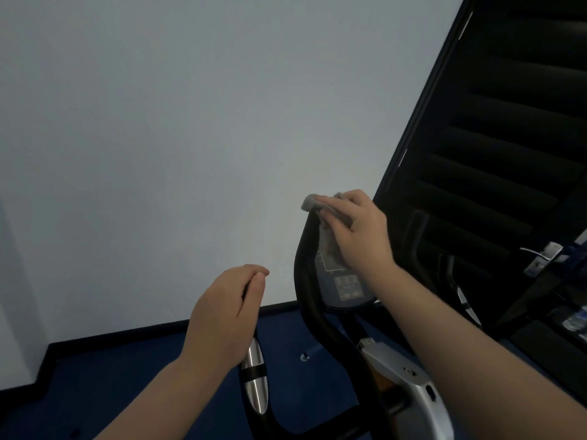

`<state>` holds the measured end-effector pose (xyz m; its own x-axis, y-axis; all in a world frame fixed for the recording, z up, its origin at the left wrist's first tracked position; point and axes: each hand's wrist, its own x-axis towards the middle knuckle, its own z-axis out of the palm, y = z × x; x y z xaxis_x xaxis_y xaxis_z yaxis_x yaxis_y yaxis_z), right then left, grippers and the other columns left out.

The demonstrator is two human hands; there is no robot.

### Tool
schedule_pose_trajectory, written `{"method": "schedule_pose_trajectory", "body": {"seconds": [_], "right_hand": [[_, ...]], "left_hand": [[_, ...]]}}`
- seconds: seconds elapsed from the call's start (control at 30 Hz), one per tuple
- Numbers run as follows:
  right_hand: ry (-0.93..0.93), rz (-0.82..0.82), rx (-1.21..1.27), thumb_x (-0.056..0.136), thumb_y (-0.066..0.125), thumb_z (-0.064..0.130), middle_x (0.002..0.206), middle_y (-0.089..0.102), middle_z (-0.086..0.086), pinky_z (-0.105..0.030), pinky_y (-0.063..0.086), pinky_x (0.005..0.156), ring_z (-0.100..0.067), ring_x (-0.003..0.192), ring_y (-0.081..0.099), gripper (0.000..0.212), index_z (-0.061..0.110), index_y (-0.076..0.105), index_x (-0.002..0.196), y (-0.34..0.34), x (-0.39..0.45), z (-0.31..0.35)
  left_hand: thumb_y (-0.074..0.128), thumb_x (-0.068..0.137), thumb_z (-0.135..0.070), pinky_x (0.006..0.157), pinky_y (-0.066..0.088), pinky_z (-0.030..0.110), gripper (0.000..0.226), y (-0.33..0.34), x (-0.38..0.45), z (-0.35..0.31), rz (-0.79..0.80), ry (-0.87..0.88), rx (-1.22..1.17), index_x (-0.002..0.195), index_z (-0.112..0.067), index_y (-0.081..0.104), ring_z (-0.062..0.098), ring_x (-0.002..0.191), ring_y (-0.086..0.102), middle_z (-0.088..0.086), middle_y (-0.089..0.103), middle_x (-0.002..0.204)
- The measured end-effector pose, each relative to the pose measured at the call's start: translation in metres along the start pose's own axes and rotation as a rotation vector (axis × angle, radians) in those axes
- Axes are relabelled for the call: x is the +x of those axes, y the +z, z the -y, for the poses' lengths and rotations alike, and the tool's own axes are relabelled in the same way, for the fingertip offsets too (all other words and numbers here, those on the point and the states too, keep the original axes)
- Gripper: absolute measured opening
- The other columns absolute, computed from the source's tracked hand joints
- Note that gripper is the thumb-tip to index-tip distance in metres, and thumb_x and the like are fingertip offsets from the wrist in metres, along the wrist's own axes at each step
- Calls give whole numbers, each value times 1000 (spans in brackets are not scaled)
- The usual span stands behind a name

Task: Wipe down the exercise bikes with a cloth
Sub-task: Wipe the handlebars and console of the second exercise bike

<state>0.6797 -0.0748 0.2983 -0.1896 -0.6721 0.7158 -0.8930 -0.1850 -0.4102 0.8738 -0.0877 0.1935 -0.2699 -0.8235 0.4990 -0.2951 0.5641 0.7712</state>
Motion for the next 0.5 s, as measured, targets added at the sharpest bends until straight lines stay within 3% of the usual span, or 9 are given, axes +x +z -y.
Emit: {"method": "schedule_pose_trajectory", "body": {"seconds": [0.1, 0.2, 0.3, 0.4, 0.5], "right_hand": [[132, 91, 112, 91, 61, 16, 106, 60, -2, -9, 43, 85, 5, 85, 55, 18, 20, 73, 104, 4, 14, 6], [205, -80, 251, 91, 61, 11, 104, 54, -1, -2, 41, 81, 15, 85, 53, 22, 19, 71, 108, 22, -14, 12], [263, -189, 313, 90, 62, 10, 98, 51, 0, -7, 43, 88, 12, 87, 52, 28, 22, 68, 115, 23, -34, 6], [388, -283, 431, 91, 60, 15, 99, 58, 4, -15, 48, 91, 10, 88, 57, 21, 24, 71, 107, 20, -24, 0], [518, -298, 635, 94, 56, 18, 112, 65, -7, -31, 50, 98, -9, 102, 63, 20, 23, 71, 108, 35, -19, 2]], "left_hand": [[36, 96, -37, 77, 36, 4, 35, 1, -1, -2, 0, -9, 23, 111, -28, 65, -12, 94, 54, -21, 63, 103], [39, 99, -31, 76, 37, 6, 31, 2, -1, -4, -8, -15, 34, 110, -25, 66, -6, 91, 55, -18, 65, 100], [37, 98, -33, 74, 36, 6, 32, 3, -1, -6, -8, -31, 57, 110, -25, 66, -9, 89, 54, -18, 64, 99], [35, 98, -34, 73, 37, 7, 34, 2, 0, -6, 4, -39, 84, 109, -26, 66, -2, 89, 56, -15, 66, 98], [37, 98, -33, 72, 39, 10, 32, 4, 0, -7, -21, -46, 91, 106, -25, 66, 2, 88, 59, -13, 67, 95]]}}
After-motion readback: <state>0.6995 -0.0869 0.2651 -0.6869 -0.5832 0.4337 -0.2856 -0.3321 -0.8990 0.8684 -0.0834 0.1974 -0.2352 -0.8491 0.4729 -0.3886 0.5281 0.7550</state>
